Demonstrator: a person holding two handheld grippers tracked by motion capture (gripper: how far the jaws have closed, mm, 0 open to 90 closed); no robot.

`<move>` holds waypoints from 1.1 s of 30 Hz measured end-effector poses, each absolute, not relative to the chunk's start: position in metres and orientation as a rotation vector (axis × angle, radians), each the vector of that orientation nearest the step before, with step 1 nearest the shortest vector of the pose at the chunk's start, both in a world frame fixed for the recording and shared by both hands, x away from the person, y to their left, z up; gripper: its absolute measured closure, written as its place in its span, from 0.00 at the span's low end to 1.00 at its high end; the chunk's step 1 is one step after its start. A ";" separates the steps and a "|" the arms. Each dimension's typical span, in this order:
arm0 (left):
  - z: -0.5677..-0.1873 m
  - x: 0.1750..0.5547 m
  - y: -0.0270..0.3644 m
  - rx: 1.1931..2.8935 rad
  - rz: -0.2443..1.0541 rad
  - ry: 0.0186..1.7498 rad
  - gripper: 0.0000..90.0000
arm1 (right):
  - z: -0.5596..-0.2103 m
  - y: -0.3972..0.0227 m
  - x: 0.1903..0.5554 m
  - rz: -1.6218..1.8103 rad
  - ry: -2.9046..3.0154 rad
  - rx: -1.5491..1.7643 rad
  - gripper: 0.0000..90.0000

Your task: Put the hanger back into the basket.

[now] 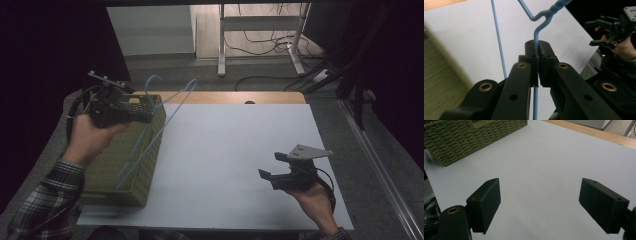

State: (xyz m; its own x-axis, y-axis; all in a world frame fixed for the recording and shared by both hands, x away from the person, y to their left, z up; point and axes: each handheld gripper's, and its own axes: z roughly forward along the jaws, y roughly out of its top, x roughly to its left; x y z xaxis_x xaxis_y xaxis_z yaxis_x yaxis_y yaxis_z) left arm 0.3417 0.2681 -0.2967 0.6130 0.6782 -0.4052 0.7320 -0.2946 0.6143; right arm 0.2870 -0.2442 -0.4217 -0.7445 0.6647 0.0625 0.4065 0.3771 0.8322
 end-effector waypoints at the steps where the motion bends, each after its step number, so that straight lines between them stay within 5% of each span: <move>1: -0.297 0.342 0.268 2.033 -0.085 1.109 0.98 | -0.422 -0.244 0.287 1.303 2.358 0.945 0.19; 16: -0.319 0.345 0.360 2.078 -0.002 1.199 0.98 | -0.435 -0.242 0.292 1.238 2.411 0.961 0.19; 33: -0.384 0.364 0.396 2.067 -0.088 1.185 0.98 | -0.441 -0.241 0.294 1.186 2.440 0.964 0.19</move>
